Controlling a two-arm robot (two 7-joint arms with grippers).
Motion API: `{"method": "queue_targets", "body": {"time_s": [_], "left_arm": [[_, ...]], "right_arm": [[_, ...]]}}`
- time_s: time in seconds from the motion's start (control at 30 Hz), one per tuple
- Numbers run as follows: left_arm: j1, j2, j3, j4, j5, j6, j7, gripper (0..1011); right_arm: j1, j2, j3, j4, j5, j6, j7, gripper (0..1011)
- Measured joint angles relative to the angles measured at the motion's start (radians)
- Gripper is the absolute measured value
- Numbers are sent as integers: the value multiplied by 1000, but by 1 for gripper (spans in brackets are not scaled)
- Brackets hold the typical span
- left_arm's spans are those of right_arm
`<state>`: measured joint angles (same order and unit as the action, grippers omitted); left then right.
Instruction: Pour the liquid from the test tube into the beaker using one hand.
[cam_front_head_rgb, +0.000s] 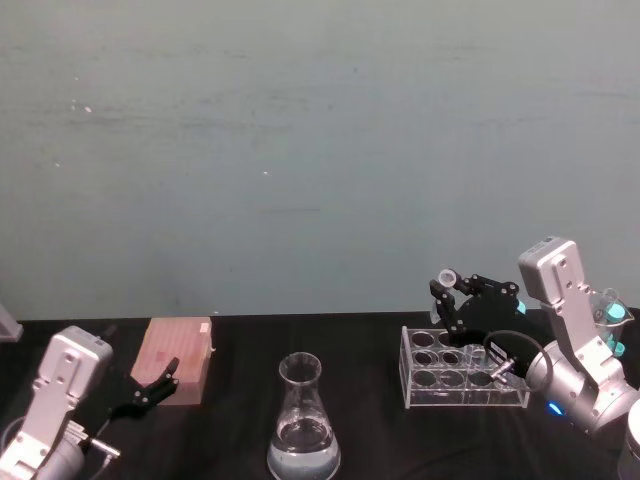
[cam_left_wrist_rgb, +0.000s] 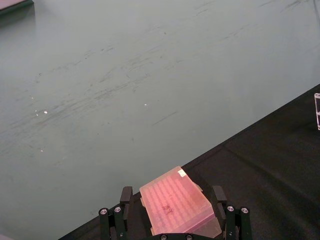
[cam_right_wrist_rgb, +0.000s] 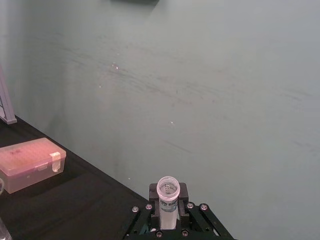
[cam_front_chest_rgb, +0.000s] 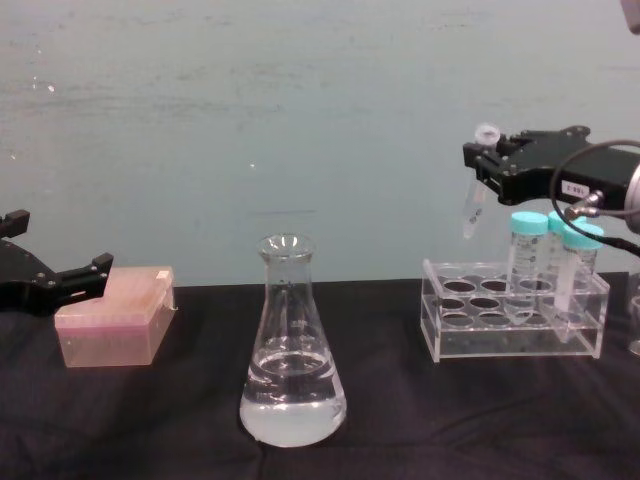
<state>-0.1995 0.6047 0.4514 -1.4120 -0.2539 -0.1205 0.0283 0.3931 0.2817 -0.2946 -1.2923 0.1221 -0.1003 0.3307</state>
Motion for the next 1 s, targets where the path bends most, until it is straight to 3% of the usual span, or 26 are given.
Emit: {"method": "queue_targets", "body": {"time_s": [0.3, 0.7, 1.0], "left_arm": [[0, 0, 0, 0, 0, 0, 0, 1000], [0, 0, 0, 0, 0, 0, 0, 1000], [0, 0, 0, 0, 0, 0, 0, 1000]], "right_arm": [[-15, 3, -19, -49, -58, -4, -25, 208], [-42, 1, -47, -123, -197, -9, -88, 208], [-55, -5, -54, -151, -263, 6, -106, 208]]}}
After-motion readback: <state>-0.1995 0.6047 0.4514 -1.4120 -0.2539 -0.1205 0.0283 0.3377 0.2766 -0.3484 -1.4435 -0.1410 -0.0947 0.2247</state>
